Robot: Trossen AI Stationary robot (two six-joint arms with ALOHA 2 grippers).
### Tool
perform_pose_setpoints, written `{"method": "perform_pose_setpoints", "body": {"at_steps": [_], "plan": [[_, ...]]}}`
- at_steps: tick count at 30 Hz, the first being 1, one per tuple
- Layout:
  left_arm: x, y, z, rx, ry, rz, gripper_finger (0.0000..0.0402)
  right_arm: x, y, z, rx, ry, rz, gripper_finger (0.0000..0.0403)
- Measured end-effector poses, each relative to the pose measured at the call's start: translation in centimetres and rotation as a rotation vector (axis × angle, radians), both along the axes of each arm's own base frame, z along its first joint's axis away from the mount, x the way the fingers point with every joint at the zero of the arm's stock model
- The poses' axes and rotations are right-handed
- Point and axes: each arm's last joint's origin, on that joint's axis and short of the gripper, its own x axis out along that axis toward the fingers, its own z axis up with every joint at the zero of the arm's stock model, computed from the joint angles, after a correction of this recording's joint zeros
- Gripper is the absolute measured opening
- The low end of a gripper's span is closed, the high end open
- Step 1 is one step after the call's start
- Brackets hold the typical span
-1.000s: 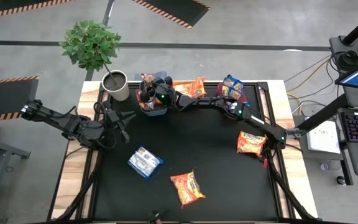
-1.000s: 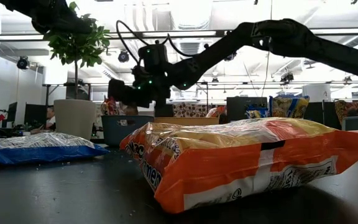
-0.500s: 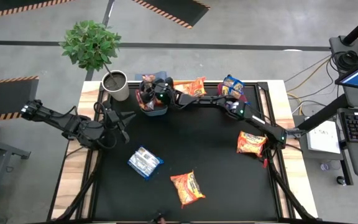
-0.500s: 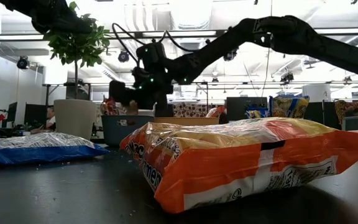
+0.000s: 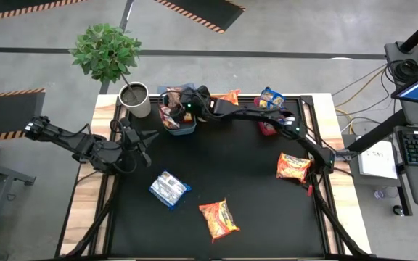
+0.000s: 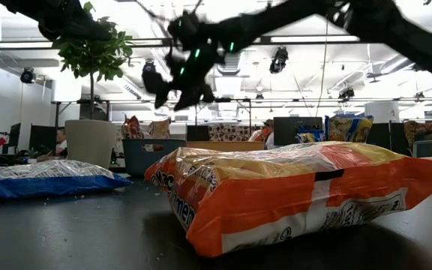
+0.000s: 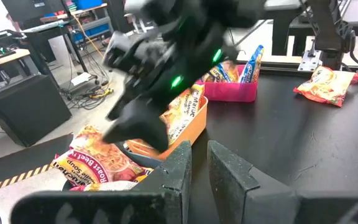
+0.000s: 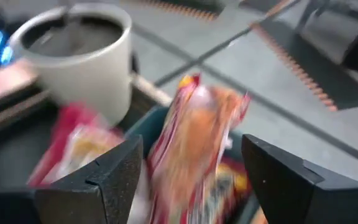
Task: Sort Maruchan noodles
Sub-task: Put the blue noodle pack into the red bin
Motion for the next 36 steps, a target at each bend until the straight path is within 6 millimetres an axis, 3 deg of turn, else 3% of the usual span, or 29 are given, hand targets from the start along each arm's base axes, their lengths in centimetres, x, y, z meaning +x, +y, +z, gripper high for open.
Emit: {"method": "perform_pose_setpoints", "body": {"at_steps": [6,9,16,21,28,36], "plan": [[0.3,-0.1,-0.2,0.004,0.014,0.000,0.0037,-3.2,5.4,4.8,0.098,0.208,0.158,0.0266],[0.4,-0.2,-0.3,0.007,0.023,-0.001,0.0037,-4.7,8.9,5.9,0.126,0.329,0.223,0.0261],[1.0,-0.4,-0.1,-0.003,-0.007,-0.001,0.0037,-7.5,17.1,6.0,0.175,0.574,0.362,0.0251],[1.5,-0.6,0.2,-0.020,-0.004,-0.031,0.0037,-8.7,21.1,5.3,0.301,0.671,0.477,0.0249],[2.8,-1.3,0.7,-0.076,0.016,-0.122,0.0037,-11.3,24.4,4.4,0.340,0.841,0.523,0.0246],[4.5,-2.4,-0.1,-0.184,0.090,-0.257,0.0037,-15.6,24.5,4.2,0.291,0.753,0.511,0.0244]]}}
